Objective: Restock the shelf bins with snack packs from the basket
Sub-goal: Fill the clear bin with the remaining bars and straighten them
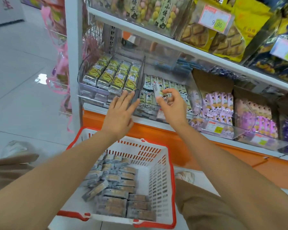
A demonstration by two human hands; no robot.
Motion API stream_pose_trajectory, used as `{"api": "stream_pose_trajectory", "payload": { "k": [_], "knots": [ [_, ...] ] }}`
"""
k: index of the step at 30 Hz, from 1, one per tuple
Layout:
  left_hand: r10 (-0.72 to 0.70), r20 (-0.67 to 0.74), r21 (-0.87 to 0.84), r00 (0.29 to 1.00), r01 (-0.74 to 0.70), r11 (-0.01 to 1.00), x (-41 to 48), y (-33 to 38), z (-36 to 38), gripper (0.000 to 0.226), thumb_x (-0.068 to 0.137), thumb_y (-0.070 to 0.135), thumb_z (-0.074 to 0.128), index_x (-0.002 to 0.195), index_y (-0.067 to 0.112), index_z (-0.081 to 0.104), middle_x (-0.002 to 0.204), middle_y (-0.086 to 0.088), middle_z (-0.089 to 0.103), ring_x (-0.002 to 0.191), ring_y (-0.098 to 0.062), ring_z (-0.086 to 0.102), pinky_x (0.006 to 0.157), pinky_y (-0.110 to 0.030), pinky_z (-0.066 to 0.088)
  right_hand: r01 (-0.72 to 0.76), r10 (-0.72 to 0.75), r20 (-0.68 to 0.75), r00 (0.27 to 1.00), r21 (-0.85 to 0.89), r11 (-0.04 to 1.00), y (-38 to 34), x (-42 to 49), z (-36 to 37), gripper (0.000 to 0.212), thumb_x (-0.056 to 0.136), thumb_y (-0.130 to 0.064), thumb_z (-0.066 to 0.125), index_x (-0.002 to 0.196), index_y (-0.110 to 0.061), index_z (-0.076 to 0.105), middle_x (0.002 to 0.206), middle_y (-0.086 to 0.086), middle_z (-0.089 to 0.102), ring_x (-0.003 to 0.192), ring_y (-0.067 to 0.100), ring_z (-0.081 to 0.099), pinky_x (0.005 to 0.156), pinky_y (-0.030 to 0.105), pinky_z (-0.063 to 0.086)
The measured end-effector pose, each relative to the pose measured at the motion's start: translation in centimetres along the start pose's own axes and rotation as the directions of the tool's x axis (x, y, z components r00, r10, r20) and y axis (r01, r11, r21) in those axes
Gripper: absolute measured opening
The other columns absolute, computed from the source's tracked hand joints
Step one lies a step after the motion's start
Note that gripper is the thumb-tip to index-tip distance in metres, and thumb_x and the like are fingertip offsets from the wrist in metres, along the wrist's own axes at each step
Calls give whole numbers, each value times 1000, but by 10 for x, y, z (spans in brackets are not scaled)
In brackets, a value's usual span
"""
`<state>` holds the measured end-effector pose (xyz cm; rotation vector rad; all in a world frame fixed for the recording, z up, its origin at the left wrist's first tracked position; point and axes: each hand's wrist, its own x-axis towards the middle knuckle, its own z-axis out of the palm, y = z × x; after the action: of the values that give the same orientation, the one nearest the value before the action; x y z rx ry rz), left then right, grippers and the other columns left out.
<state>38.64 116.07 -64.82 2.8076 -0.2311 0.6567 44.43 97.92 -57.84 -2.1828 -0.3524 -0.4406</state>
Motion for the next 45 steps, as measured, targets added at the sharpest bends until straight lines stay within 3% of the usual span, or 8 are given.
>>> {"api": "stream_pose_trajectory", "payload": {
  "k": [9,12,17,22,26,33,37,45],
  "knots": [
    [58,-50,83,997,-54,995,0,-10,31,83,82,17,66,154,11,25,162,-15,13,150,-33,10,119,-55,18,-16,68,157,985,-307,951,17,40,37,27,90,-39,65,104,-16,71,89,-4,62,77,12,56,69,25,41],
    [66,-68,50,996,-62,997,0,-11,33,83,80,12,65,154,11,27,163,-15,12,151,-32,8,120,-54,16,-36,113,219,969,-329,944,19,43,41,22,94,-35,60,94,-17,73,75,-8,62,65,10,56,64,24,45],
    [71,-81,14,994,-70,997,-3,-9,27,67,78,12,65,142,10,46,155,-18,32,146,-34,23,117,-52,23,-8,67,257,964,-225,974,26,38,37,34,99,-29,52,67,-24,62,53,-1,49,50,16,44,59,22,37],
    [81,-80,34,993,-79,996,-16,-6,30,46,74,14,57,120,9,57,131,-16,51,128,-35,41,106,-48,32,85,-85,5,996,-106,991,21,7,34,23,94,-26,52,105,-19,70,99,0,63,93,13,55,82,28,47],
    [98,19,32,995,-99,995,-29,-10,46,42,71,12,65,113,8,61,113,-13,59,112,-34,52,94,-45,39,200,-207,137,969,63,978,10,-41,35,18,96,-10,53,104,-11,69,98,-1,58,87,-3,50,76,9,37],
    [-74,326,95,942,45,994,-59,-43,88,74,72,14,74,141,10,48,146,-16,45,139,-38,34,113,-55,27,27,-27,505,863,9,1000,86,-126,91,18,96,-16,55,106,-15,69,95,-9,54,83,1,49,77,11,38],
    [-164,455,237,875,59,970,-68,-58,111,84,92,35,58,156,14,9,162,-11,13,150,-30,7,121,-47,3,-70,112,638,762,-91,993,127,-156,116,20,95,-12,57,112,-13,67,95,-11,48,85,3,48,76,6,35],
    [-77,354,178,932,14,984,-95,-90,153,86,82,20,65,155,15,19,150,-19,38,143,-38,27,118,-56,18,-187,327,792,516,-269,945,195,-201,173,31,94,-22,62,123,-14,62,131,5,57,116,21,57,98,28,45]
  ]
}}
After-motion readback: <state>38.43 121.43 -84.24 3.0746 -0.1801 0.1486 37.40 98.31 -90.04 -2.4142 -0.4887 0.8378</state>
